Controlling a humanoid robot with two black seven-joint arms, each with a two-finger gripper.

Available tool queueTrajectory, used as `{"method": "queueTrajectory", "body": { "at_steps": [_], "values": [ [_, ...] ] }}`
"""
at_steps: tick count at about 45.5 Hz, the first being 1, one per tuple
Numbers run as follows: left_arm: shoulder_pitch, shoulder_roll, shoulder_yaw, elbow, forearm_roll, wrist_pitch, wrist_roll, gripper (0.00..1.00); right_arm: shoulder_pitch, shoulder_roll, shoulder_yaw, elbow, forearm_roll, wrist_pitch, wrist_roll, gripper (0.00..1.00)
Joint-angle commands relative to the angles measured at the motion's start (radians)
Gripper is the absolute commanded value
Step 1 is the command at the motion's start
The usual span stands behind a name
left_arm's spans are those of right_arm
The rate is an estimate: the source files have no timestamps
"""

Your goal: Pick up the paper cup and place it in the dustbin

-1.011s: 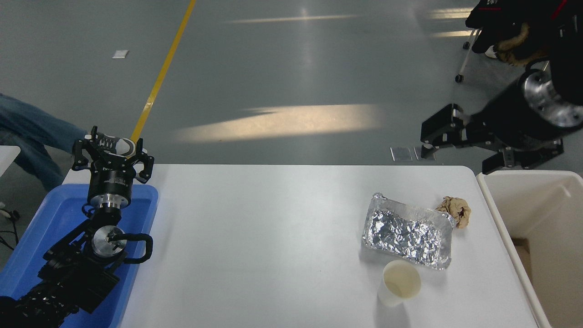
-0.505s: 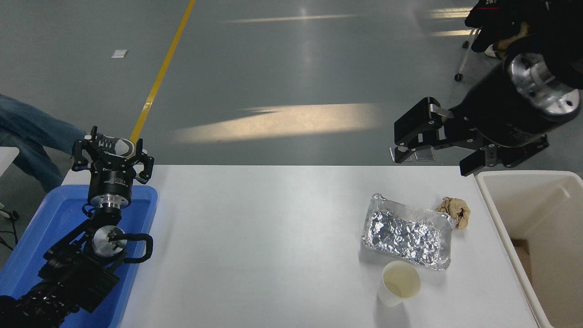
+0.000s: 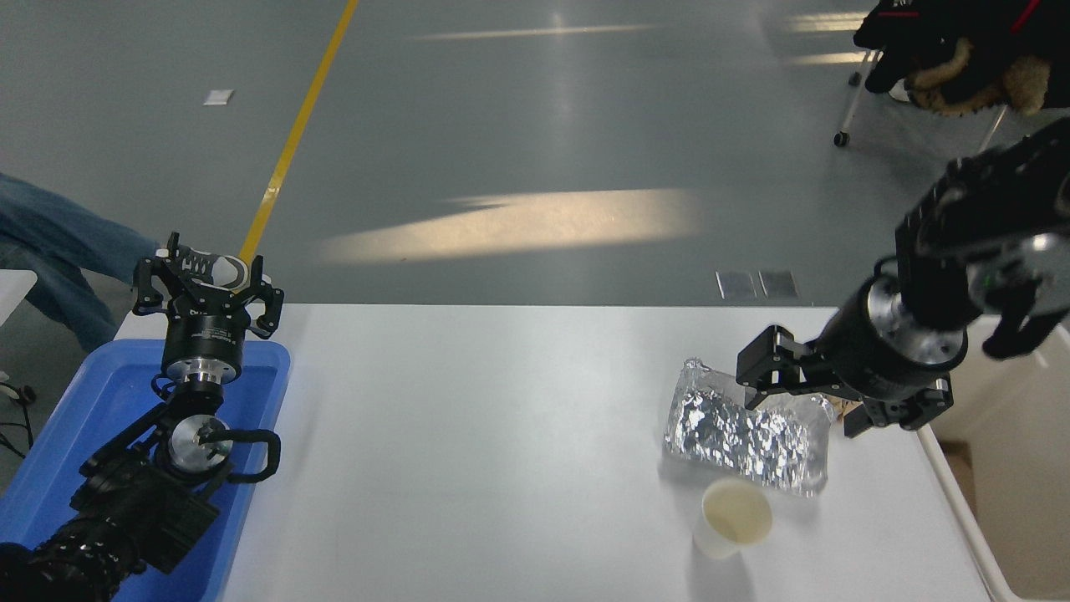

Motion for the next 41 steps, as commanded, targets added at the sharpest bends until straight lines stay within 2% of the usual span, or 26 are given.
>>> {"method": "queueTrajectory", "body": {
  "at_steps": [1,18,41],
  "values": [
    [-0.001,0.000,0.000,0.001,0.000,0.000,0.000,0.99,-0.220,0.013,0.085,0.000,-0.001,-0.157,-0.002,0.98],
    [-0.001,0.000,0.000,0.001,0.000,0.000,0.000,0.99,-0.385,0.039,0.151,-0.039,-0.004,-0.298,-0.004,0.98],
    [-0.001,0.000,0.000,-0.001,0.000,0.000,0.000,0.99,-0.445,0.041,0.150,-0.116,-0.021,-0.352,-0.005,0.97]
  ]
}}
